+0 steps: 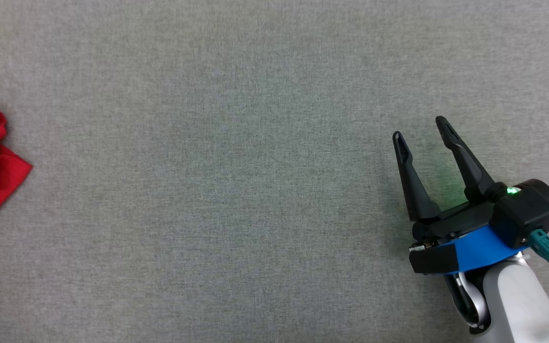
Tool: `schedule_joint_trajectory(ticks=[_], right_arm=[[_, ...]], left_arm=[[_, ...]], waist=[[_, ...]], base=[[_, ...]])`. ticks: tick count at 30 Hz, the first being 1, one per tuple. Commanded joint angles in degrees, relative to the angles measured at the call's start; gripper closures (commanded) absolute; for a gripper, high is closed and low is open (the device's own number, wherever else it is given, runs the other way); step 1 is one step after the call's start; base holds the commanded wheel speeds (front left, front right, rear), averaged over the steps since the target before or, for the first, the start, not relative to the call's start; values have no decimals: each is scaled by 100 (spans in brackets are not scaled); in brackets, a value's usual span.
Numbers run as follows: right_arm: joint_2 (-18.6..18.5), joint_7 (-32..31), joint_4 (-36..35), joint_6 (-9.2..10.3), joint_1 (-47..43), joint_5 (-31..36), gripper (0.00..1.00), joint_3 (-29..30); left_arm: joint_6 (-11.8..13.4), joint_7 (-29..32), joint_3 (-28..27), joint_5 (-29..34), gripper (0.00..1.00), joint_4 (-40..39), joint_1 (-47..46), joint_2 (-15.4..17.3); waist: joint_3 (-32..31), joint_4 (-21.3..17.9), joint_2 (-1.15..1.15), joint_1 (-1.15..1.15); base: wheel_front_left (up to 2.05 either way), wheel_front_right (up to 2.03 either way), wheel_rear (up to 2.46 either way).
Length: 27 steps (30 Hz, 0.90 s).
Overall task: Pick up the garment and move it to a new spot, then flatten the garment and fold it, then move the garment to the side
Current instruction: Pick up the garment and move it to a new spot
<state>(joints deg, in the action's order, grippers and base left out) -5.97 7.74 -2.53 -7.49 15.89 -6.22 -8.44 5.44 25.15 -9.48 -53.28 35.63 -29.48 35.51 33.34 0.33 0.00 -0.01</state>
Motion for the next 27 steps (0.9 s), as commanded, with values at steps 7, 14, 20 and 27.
schedule_joint_trajectory(ticks=[7,14,20,27], right_arm=[[52,51,222,-1,-121,-132,0,-45],[125,173,536,-1,-287,-306,0,-144],[205,233,742,-1,-444,-470,0,-49],[262,175,750,-1,-626,-511,0,53]], left_arm=[[-285,-29,135,47,100,-197,142,27],[-478,-105,254,285,100,-1025,-26,373],[-356,-100,410,499,100,-2237,-162,477],[-127,385,929,455,100,-3796,-315,117]], waist=[[-745,53,0,1],[-1642,58,0,1],[-2355,-79,0,1],[-2807,-363,0,1]], base=[[0,0,0],[0,0,0],[0,0,0],[0,0,0]])
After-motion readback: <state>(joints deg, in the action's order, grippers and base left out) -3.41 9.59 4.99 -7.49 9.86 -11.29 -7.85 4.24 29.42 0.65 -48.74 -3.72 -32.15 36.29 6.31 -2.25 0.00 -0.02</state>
